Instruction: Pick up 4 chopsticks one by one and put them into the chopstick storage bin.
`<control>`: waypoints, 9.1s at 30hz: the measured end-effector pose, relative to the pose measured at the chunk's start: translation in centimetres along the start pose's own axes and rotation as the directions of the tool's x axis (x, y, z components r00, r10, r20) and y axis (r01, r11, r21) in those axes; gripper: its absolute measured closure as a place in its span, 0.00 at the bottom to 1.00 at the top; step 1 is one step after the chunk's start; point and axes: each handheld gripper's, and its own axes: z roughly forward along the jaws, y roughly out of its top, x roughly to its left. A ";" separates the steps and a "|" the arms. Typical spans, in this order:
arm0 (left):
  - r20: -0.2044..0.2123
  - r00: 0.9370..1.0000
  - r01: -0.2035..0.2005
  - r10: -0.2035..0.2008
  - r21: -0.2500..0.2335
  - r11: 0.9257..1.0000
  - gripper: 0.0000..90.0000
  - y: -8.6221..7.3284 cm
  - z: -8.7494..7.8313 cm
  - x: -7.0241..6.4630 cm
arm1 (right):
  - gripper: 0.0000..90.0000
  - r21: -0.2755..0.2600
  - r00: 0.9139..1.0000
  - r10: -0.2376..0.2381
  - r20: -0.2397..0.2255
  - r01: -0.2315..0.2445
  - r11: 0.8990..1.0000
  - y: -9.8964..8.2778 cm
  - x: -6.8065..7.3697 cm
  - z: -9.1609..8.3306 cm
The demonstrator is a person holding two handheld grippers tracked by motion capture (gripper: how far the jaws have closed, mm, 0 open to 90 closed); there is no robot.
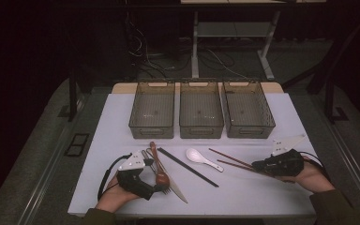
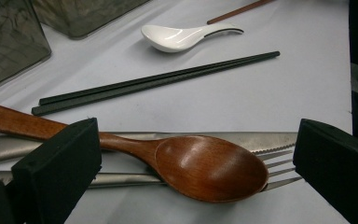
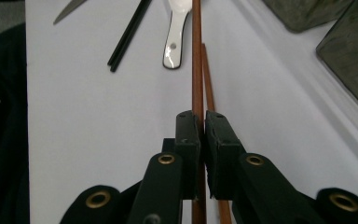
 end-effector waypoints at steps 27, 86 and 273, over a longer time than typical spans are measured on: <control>0.008 1.000 0.001 -0.001 0.000 1.000 0.00 0.4 0.4 -0.4 | 0.93 -0.090 0.994 0.087 0.066 -0.080 0.993 4.0 -0.8 1.9; 0.022 1.000 0.006 -0.005 -0.011 1.000 0.00 0.4 0.4 -0.6 | 0.93 -0.283 0.973 0.186 0.133 -0.143 0.948 22.5 -3.6 13.9; 0.035 0.999 0.001 -0.001 -0.008 1.000 0.00 0.6 0.8 -0.8 | 0.93 0.125 0.997 0.078 -0.010 -0.076 0.989 -2.9 -2.6 0.0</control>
